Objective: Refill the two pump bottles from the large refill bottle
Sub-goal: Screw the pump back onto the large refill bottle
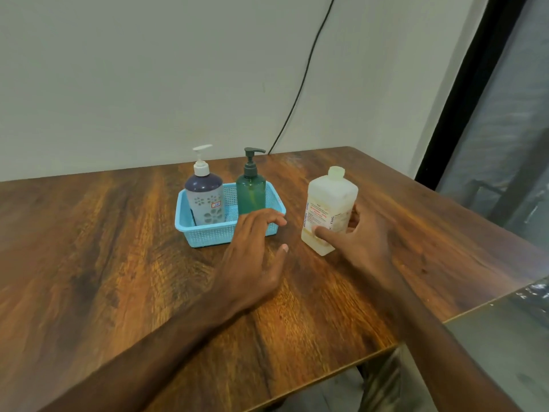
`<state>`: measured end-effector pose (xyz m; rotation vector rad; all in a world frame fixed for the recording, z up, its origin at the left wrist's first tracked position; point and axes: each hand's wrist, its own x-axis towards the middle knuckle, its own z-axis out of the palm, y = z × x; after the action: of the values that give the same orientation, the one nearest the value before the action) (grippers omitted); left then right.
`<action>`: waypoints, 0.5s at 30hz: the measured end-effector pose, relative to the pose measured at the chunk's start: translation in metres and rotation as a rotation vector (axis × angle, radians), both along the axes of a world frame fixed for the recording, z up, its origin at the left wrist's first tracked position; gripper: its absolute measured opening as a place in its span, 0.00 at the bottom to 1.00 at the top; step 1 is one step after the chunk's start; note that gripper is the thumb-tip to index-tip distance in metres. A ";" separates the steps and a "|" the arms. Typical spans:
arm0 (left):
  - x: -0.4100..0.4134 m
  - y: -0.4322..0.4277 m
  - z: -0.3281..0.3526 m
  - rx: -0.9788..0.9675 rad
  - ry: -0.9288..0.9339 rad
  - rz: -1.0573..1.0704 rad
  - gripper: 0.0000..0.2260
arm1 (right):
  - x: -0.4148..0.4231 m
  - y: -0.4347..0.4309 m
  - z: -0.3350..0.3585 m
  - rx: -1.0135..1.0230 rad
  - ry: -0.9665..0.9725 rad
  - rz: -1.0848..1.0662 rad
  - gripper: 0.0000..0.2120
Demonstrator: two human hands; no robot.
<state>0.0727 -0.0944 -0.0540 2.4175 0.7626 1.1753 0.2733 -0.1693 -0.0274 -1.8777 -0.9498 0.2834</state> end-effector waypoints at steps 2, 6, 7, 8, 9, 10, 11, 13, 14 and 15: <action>-0.001 -0.003 0.000 -0.089 0.014 0.004 0.26 | -0.012 -0.007 -0.002 0.020 -0.027 -0.019 0.43; -0.001 -0.007 -0.001 -0.200 0.049 -0.054 0.42 | -0.038 -0.023 -0.004 0.019 -0.092 -0.005 0.45; -0.001 -0.008 -0.001 -0.210 0.058 -0.081 0.45 | -0.045 -0.027 -0.003 0.020 -0.102 0.007 0.46; -0.001 -0.008 -0.001 -0.210 0.066 -0.105 0.47 | -0.051 -0.031 -0.003 0.013 -0.114 0.024 0.47; -0.001 -0.009 -0.002 -0.206 0.073 -0.122 0.48 | -0.056 -0.034 -0.003 0.004 -0.130 0.042 0.47; -0.001 -0.009 -0.003 -0.208 0.078 -0.136 0.48 | -0.062 -0.037 -0.003 -0.011 -0.148 0.053 0.47; -0.001 -0.010 -0.003 -0.218 0.081 -0.148 0.48 | -0.067 -0.039 -0.004 -0.027 -0.160 0.056 0.46; 0.000 -0.010 -0.004 -0.234 0.071 -0.173 0.44 | -0.072 -0.042 -0.004 -0.056 -0.166 0.069 0.47; 0.000 -0.009 -0.005 -0.243 0.063 -0.186 0.43 | -0.072 -0.043 -0.003 -0.074 -0.159 0.091 0.47; 0.000 -0.008 -0.005 -0.258 0.059 -0.195 0.43 | -0.069 -0.044 -0.001 -0.089 -0.143 0.125 0.47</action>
<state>0.0729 -0.1022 -0.0586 2.2605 0.6351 0.8778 0.2041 -0.2136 -0.0285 -1.9425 -1.1708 0.2730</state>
